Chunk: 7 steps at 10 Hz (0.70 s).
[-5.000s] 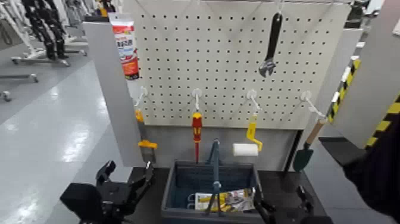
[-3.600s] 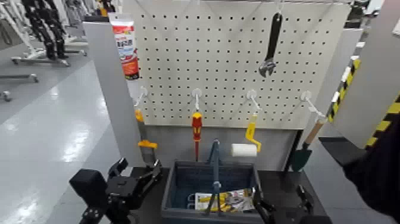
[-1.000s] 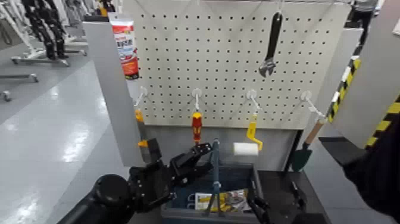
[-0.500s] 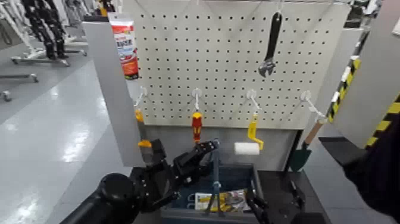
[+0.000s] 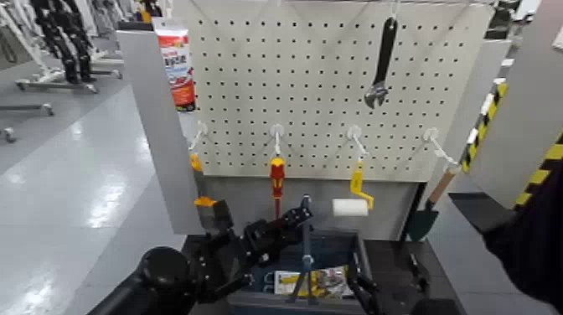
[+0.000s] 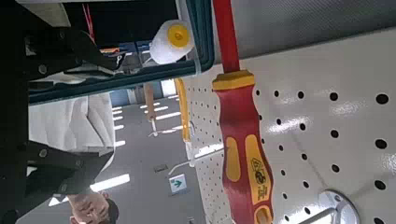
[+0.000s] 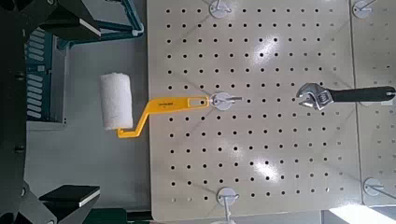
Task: Grasp the handle of the crate.
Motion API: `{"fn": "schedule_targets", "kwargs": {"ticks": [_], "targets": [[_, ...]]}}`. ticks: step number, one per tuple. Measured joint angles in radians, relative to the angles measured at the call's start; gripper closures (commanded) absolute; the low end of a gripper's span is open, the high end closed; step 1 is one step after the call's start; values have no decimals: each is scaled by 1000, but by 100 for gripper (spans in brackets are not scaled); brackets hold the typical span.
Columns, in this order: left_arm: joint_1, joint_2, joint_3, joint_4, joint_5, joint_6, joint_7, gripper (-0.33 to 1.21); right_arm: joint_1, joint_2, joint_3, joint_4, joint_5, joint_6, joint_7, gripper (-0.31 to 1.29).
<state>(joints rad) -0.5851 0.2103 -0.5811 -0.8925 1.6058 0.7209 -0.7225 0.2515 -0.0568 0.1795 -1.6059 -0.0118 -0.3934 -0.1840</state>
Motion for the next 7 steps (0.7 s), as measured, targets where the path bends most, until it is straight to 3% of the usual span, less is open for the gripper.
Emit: {"fn": "schedule_targets", "kwargs": {"ticks": [3, 4, 5, 7], "targets": [[12, -1, 3, 6, 0, 0, 0, 95, 1, -1, 0, 1, -3, -4, 3, 13], [18, -2, 9, 6, 0, -1, 0, 112, 1, -1, 0, 1, -4, -4, 4, 13], [24, -4, 13, 6, 0, -4, 3, 119, 2, -1, 0, 1, -4, -4, 5, 13], [38, -8, 22, -1, 1, -11, 8, 119, 3, -1, -2, 1, -4, -6, 5, 13]]}}
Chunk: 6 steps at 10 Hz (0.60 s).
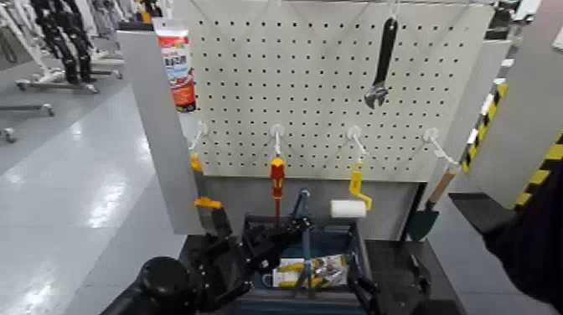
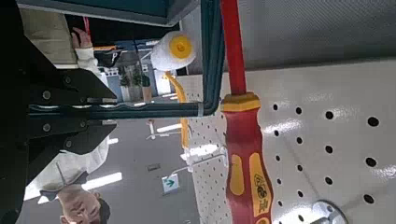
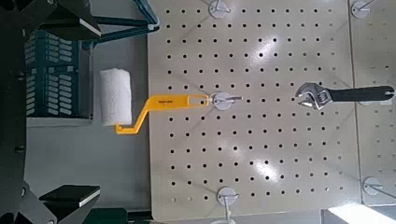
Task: Grasp the handle of the crate.
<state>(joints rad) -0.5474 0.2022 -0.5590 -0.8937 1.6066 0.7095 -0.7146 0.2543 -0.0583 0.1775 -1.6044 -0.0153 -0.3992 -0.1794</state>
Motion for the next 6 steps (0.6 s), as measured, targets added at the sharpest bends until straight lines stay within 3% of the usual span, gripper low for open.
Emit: {"fn": "schedule_targets", "kwargs": {"ticks": [6], "targets": [[60, -4, 28, -76, 23, -12, 31, 119, 5, 0, -8, -3, 7, -6, -5, 13]]}}
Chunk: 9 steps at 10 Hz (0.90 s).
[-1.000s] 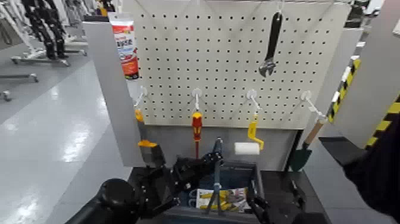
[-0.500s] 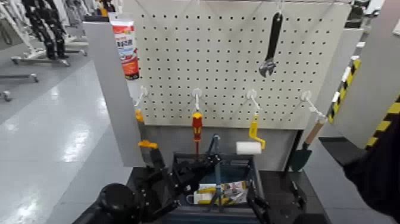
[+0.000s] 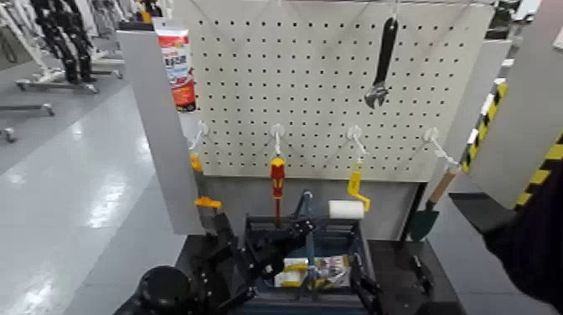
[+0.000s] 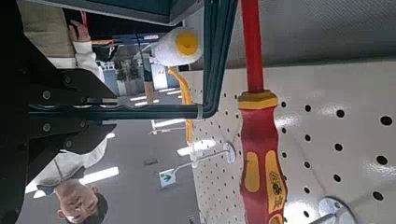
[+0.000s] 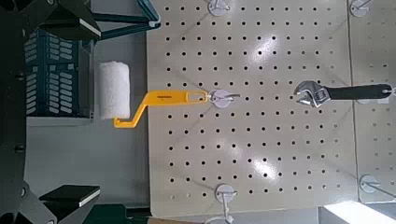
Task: Grasp the handle of the crate.
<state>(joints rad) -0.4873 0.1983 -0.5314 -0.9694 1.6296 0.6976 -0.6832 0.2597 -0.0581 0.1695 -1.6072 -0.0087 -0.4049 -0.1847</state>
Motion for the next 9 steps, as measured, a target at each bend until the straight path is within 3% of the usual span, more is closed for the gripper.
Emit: {"fn": "schedule_targets", "kwargs": {"ticks": [5, 9], "targets": [[164, 2, 79, -233, 101, -4, 122, 119, 6, 1, -5, -2, 19, -18, -24, 13], [250, -3, 99, -284, 147, -9, 159, 119, 8, 1, -6, -2, 23, -21, -26, 13]]}}
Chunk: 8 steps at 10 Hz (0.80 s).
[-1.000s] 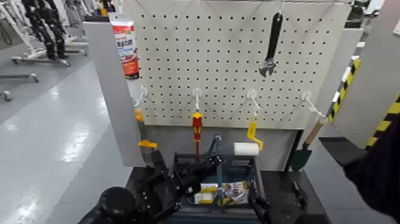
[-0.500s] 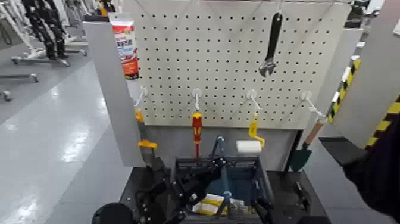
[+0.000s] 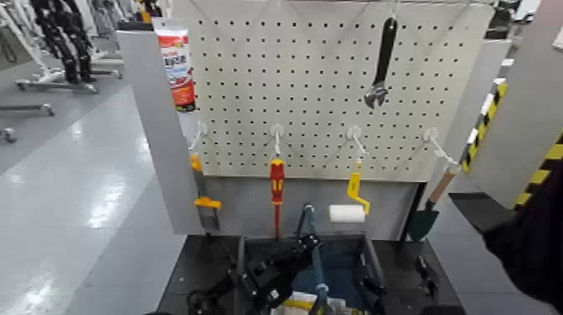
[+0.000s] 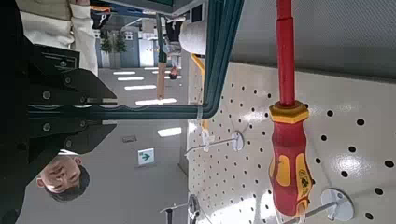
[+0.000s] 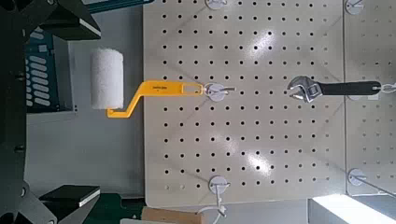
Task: Grasp the handle of the crate.
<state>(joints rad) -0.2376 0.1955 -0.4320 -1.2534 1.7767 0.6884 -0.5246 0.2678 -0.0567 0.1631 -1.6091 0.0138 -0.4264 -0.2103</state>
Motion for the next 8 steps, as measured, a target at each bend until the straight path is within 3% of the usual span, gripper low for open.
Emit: {"fn": "schedule_targets", "kwargs": {"ticks": [3, 8], "targets": [[23, 3, -28, -32, 27, -2, 14, 119, 1, -1, -1, 0, 2, 0, -1, 13], [101, 32, -33, -143, 85, -12, 76, 119, 6, 2, -7, 0, 7, -6, -1, 13]]}}
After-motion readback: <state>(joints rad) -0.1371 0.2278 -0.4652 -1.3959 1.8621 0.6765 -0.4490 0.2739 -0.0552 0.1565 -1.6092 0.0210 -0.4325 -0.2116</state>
